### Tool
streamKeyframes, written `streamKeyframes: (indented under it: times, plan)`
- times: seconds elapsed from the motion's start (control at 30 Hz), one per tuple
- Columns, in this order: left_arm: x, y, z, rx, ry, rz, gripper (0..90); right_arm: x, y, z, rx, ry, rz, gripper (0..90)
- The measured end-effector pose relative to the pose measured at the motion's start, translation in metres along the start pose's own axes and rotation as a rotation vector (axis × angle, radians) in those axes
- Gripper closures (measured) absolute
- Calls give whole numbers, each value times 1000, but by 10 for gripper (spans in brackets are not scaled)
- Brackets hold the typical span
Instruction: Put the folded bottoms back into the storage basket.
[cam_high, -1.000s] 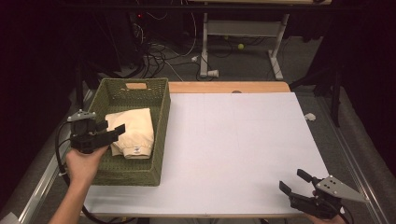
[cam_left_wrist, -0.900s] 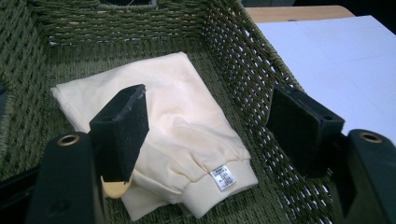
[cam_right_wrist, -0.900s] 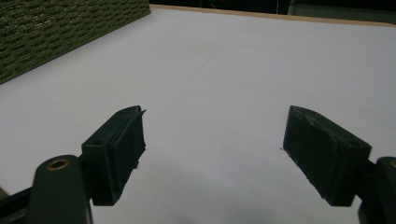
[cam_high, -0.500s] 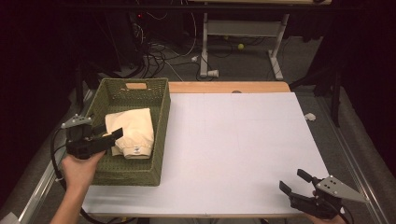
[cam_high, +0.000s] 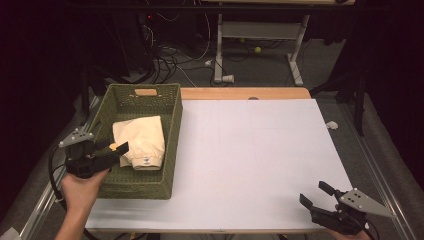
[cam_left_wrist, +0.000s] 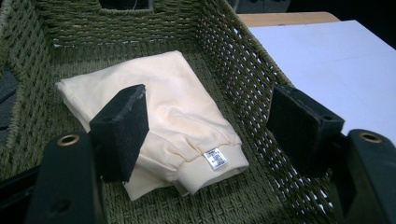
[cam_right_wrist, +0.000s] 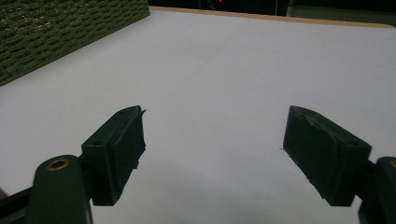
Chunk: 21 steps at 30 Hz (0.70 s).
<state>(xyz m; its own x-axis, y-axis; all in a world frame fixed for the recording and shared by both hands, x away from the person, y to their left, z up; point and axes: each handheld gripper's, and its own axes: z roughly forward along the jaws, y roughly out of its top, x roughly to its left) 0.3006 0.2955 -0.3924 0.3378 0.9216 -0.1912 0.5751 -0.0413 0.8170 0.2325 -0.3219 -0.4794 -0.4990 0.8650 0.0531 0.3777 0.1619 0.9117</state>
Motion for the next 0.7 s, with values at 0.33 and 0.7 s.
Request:
streamKeyframes:
  times: [0.33, 0.7]
  plan:
    - [-3, -11, -7, -13, 5, 24, 277, 0, 0, 0, 1, -2, 1, 216]
    - [-4, -31, -16, -35, 15, 28, 278, 0, 0, 0, 1, -2, 1, 215]
